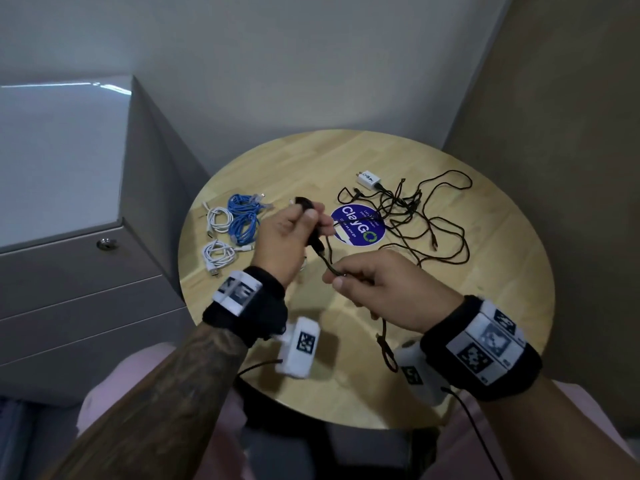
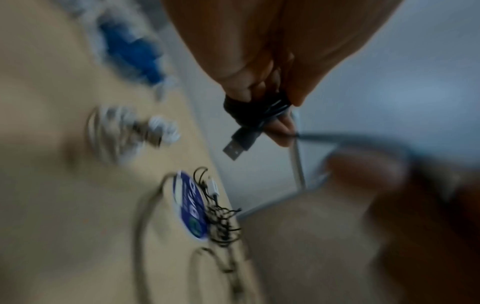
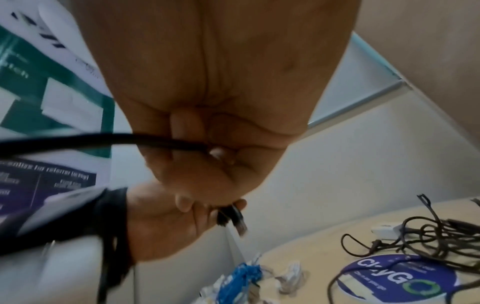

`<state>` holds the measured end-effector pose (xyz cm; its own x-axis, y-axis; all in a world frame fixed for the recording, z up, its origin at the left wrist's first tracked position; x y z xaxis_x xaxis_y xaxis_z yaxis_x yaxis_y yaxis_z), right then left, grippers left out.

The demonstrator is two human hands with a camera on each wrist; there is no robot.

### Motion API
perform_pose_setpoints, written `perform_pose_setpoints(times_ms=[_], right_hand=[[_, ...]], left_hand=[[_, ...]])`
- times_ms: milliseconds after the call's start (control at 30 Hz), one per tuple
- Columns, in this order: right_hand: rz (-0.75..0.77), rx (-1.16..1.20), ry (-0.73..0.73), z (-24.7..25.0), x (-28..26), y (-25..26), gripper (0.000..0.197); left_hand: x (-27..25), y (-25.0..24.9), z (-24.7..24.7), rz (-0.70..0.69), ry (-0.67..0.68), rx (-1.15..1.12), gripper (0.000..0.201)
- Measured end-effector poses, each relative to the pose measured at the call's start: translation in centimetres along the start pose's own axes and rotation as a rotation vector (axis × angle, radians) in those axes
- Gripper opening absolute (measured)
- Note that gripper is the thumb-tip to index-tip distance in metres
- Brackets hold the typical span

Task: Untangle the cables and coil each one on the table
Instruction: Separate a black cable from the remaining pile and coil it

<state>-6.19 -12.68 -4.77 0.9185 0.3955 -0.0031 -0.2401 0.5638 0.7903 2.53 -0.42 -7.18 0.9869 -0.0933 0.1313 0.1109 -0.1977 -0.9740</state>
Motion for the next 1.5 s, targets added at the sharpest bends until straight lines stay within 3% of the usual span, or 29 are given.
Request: perform_pose_setpoints(times_ms=[100, 200, 300, 400, 500, 633, 733, 867, 967, 1100, 1167, 1233, 1367, 1433, 1500], right_hand=[[0.029, 0.025, -0.198, 3.3, -0.3, 0.0, 0.015], [0.061, -0.095, -0.389, 6.4, -0.8, -1.1, 0.011], [0.062, -0.112, -0.427, 6.7, -0.5, -2.4, 0.009], [-0.004, -0.089, -0.364, 5.3, 0.3, -3.6, 0.018], [-0.068, -0.083, -0.291, 4.0, 0.9, -4.5, 0.03], [-0.078, -0.093, -0.192, 2.0, 1.5, -4.4, 0.035], [-0.088, -0.089, -0.191, 1.8, 1.5, -4.6, 0.024], [-0.115, -0.108, -0.144, 0.6, 1.5, -4.8, 0.024], [-0.11, -0.189, -0.091, -0.9, 1.4, -4.0, 0.023], [-0.008, -0.423, -0.094, -1.5, 0.8, -1.2, 0.023], [0.11, -0.534, -0.23, -0.1, 0.2, 0.8, 0.026], [0.206, -0.604, -0.375, 2.2, -0.1, 2.0, 0.023], [0.196, -0.593, -0.538, 6.2, -0.6, 0.6, 0.02], [0.161, -0.422, -0.53, 6.5, -0.6, -1.3, 0.021], [0.128, -0.228, -0.471, 5.9, -0.2, -2.5, 0.02]], left_hand=[[-2.1, 0.0, -3.9, -0.044, 0.287, 0.313, 0.025], [-3.5, 0.9, -5.7, 0.149, 0.485, 0.282, 0.039], [-4.0, 1.1, -6.2, 0.309, 0.537, 0.121, 0.038], [-3.6, 0.9, -5.3, 0.515, 0.466, -0.317, 0.038], [-2.2, 0.2, -3.4, 0.554, 0.34, -0.711, 0.037], [-1.4, 0.3, -1.1, 0.512, 0.171, -0.795, 0.031], [-1.5, 0.1, -0.9, 0.494, 0.15, -0.795, 0.026], [-1.2, -0.1, -1.0, 0.407, 0.127, -0.817, 0.019], [-0.1, 0.7, 0.0, 0.295, 0.043, -0.693, 0.02], [0.7, 0.7, 2.2, 0.072, -0.115, -0.144, 0.016], [0.5, 0.8, 1.2, 0.049, -0.03, 0.101, 0.015], [-0.7, 1.1, -1.1, 0.059, 0.156, 0.225, 0.018], [-3.9, 1.3, -5.9, 0.178, 0.475, 0.218, 0.028], [-4.5, 1.3, -6.8, 0.221, 0.52, 0.158, 0.029], [-4.5, 1.6, -6.7, 0.305, 0.482, 0.031, 0.034]])
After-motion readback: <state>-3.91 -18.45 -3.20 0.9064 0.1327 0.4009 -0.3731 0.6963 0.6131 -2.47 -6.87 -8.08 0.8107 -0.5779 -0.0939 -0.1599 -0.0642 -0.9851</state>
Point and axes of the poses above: each hand's wrist, its own x-axis towards the middle knuckle, its own z-axis out of the back of the hand, y = z × x, the point moved 9 cm from there along x, towards the middle knuckle, and after that the axes turned 1 degree about z, right-handed, at the moved point
